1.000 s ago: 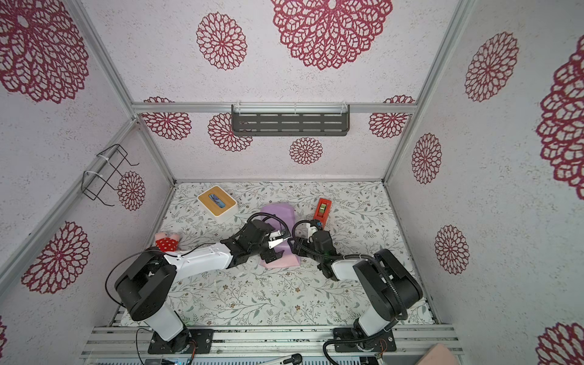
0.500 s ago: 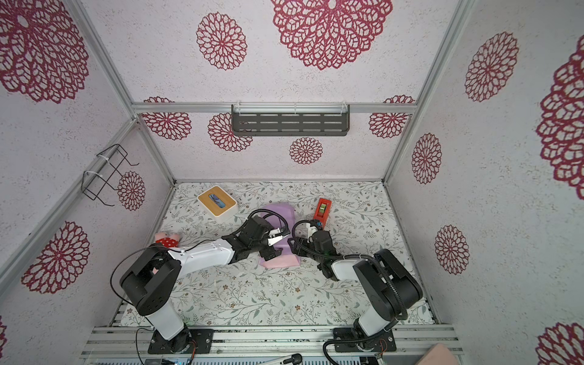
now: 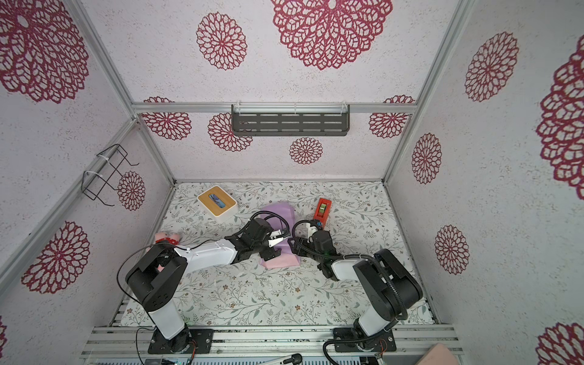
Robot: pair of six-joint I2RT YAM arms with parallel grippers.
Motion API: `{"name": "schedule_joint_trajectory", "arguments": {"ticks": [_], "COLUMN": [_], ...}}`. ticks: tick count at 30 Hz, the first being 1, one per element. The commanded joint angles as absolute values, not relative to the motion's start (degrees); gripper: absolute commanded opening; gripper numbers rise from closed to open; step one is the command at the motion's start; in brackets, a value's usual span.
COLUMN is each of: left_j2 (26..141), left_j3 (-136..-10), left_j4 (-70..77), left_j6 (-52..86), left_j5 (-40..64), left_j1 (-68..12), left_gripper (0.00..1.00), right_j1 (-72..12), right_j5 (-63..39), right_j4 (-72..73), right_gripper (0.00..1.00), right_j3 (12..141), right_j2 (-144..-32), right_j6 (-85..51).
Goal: Wrap a gift box in wrapping paper
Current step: Fold the third fold of the wrapping paper on the gift box, then fold the wrapping paper around the gift box.
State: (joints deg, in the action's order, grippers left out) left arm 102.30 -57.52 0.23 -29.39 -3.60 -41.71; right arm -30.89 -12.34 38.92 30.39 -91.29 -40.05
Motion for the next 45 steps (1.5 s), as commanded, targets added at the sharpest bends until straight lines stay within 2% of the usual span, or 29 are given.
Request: {"name": "schedule_joint_trajectory", "arguments": {"ticks": [1, 10, 18, 30, 37, 41, 45], "left_j2": [104.21, 104.38, 103.87, 103.52, 103.71, 103.63, 103.62], "left_j3": [-58.01, -56.76, -56.79, -56.82, -57.04, -57.04, -57.0], "left_j4": [-1.94, -1.75, -1.3, -1.44, -1.44, -1.56, -1.57], "left_j6": [-30.01, -30.84, -30.52, -30.41, -30.5, -30.32, -29.97], "left_j5": [-3.9, -5.18, -5.05, -5.0, -5.01, -5.05, -5.05], "left_j1": [-41.4, -41.65, -42.04, -42.47, -42.54, -42.54, -42.61], "left_gripper": [0.88, 0.88, 0.89, 0.89, 0.89, 0.89, 0.9], "right_j1": [-30.76, -30.75, -31.37, -31.49, -31.77, -33.3, -35.35], "right_j5": [-12.9, -12.24, -12.48, -13.71, -13.08, -10.34, -4.35], "right_j4": [33.32, 23.04, 29.5, 38.4, 39.55, 38.85, 37.97], "right_gripper": [0.64, 0.68, 0.63, 0.47, 0.3, 0.21, 0.18], "right_j3": [30.28, 29.37, 24.81, 27.2, 27.6, 27.6, 27.32], "right_j2": [-89.85, -78.72, -79.92, -89.54, -92.09, -92.2, -91.59], "right_j6": [-38.12, -32.8, -30.32, -31.09, -31.54, -32.02, -34.75]}}
